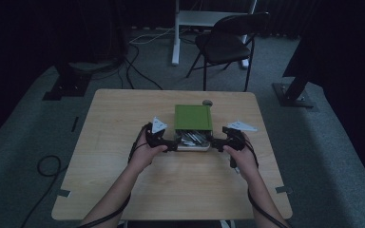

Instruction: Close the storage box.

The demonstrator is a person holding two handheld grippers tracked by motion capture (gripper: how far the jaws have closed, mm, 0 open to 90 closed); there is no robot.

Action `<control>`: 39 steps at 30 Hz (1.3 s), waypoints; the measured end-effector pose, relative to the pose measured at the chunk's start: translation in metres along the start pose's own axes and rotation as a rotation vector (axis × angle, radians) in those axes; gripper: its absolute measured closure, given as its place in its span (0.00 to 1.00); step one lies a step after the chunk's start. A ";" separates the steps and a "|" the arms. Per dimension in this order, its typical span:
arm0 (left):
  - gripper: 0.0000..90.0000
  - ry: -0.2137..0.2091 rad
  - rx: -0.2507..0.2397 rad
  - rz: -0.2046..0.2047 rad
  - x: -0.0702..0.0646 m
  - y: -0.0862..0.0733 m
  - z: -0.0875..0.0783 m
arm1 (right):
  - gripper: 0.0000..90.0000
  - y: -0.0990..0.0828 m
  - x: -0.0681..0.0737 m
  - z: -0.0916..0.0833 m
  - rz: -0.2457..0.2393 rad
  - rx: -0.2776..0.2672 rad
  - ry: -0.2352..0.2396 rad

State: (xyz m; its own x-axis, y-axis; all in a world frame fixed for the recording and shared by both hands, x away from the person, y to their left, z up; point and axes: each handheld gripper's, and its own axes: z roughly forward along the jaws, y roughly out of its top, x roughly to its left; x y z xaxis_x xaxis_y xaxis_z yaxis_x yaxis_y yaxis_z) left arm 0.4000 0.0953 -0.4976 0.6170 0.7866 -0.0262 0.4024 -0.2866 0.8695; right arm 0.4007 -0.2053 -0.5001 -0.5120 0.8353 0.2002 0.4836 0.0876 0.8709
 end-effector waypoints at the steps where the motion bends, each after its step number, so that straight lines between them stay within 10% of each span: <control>1: 0.02 -0.002 -0.004 -0.005 0.000 0.000 -0.001 | 0.13 0.000 0.000 -0.001 -0.003 -0.005 -0.002; 39: 0.02 0.071 0.013 -0.033 0.020 -0.030 -0.048 | 0.13 -0.032 -0.015 -0.062 -0.022 -0.028 -0.073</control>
State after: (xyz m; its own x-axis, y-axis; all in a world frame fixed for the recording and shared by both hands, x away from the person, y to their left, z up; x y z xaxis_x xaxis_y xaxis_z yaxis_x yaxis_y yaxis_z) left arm 0.3679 0.1455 -0.5009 0.5537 0.8325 -0.0197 0.4311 -0.2664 0.8621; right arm 0.3488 -0.2548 -0.5035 -0.4690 0.8706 0.1485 0.4521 0.0922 0.8872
